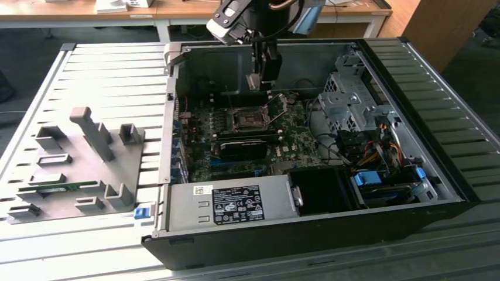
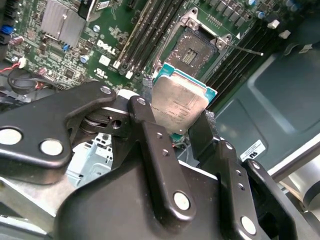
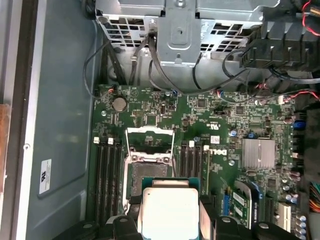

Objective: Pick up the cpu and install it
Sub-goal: 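Place the cpu into insertion slot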

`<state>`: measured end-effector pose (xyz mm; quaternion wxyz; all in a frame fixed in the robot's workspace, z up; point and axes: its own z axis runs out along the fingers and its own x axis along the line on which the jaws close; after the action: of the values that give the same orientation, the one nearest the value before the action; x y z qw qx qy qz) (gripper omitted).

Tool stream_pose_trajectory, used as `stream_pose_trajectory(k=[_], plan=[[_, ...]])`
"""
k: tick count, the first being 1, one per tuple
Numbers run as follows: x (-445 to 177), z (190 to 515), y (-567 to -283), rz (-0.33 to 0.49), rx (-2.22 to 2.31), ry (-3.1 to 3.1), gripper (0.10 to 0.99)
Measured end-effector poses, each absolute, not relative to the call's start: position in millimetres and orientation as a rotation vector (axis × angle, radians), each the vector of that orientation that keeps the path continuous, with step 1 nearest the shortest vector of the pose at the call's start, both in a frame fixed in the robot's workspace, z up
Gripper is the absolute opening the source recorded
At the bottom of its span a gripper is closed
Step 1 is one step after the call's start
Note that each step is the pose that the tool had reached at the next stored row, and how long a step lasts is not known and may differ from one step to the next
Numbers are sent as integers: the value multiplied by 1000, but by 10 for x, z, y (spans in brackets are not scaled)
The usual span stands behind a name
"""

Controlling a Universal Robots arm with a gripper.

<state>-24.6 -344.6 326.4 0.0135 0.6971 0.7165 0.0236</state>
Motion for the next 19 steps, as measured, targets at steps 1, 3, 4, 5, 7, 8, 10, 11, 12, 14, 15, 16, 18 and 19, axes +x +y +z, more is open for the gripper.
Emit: stream_pose_trajectory(k=[1,3,4,5,7,8,10,11,12,14,15,16,18,19], plan=[[-246,3249,-3443,73,2171,2231,537],[-246,3213,-3438,73,2171,2231,537],[-246,3200,-3436,73,2171,2231,537],[-249,3191,-3434,73,2172,2231,537],[-249,3174,-3426,72,2172,2230,537],[-249,3163,-3416,73,2172,2230,537],[-249,3141,-3385,73,2172,2230,537],[-250,3131,-3375,73,2172,2230,537],[-253,3121,-3370,73,2172,2230,537],[-264,3094,-3366,73,2172,2230,537],[-271,3077,-3364,73,2172,2230,537],[-277,3059,-3363,73,2172,2230,537],[-286,3023,-3359,73,2172,2230,537],[-286,3009,-3353,73,2172,2230,537]])
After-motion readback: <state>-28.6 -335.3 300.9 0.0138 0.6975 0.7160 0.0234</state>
